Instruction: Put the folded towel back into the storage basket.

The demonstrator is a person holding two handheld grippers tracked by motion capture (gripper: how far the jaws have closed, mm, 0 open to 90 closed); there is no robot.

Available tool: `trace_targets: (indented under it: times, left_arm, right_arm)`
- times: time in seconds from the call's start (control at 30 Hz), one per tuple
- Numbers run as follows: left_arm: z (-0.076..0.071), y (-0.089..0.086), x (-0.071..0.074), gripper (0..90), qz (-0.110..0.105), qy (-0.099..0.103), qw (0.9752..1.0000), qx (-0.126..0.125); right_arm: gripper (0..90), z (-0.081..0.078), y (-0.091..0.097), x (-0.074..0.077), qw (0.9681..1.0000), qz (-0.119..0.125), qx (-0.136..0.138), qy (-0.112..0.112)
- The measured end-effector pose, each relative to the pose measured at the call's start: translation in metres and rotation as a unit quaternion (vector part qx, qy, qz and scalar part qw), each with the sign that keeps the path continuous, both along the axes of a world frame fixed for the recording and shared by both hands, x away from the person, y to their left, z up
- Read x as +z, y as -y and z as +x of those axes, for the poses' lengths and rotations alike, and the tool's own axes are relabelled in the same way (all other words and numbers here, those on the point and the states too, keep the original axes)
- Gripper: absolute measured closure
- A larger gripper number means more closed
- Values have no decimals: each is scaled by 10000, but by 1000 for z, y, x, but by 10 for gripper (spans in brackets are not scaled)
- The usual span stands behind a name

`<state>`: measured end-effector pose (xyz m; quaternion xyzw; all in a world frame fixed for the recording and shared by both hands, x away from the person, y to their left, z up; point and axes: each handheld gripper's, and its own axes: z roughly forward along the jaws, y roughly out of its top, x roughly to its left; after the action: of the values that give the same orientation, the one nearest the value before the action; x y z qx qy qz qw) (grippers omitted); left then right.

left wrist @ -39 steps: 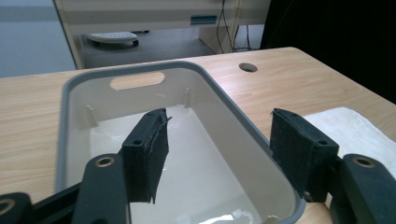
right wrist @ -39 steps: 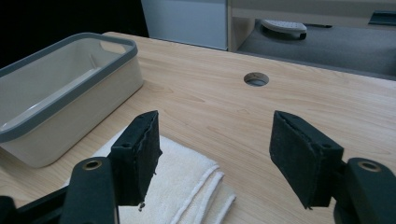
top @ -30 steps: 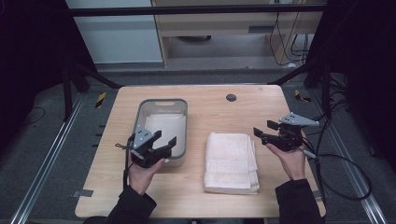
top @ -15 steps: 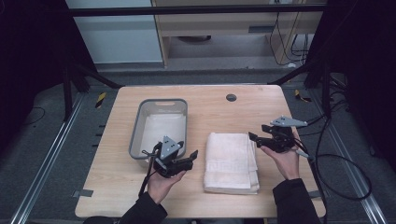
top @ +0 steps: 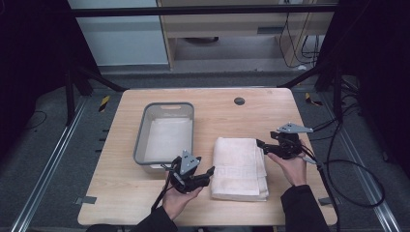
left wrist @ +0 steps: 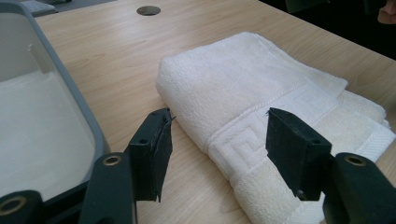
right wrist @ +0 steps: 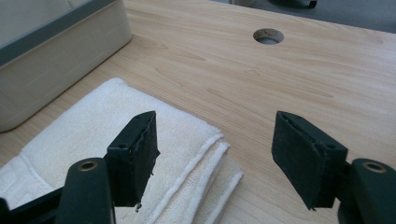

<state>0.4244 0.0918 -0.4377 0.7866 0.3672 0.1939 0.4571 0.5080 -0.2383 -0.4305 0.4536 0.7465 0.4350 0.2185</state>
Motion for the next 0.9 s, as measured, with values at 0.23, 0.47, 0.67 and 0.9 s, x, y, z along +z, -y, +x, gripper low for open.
trace_targets:
  times: [0.23,0.47,0.67,0.9]
  left_arm:
    - [-4,10,-12,397,115,-94,9998,-120]
    - [-1,20,-27,369,308,-358,9987,-188]
    - [2,24,-36,331,284,-475,9984,-151]
    - [6,29,-46,272,318,-570,9978,-127]
  right_arm:
    - [307,3,-3,-10,9999,-58,23,-154]
    - [293,4,-5,-18,9997,-138,-29,-220]
    - [292,4,-10,-25,9994,-106,41,-333]
    - [295,6,-13,-34,9989,-58,59,-465]
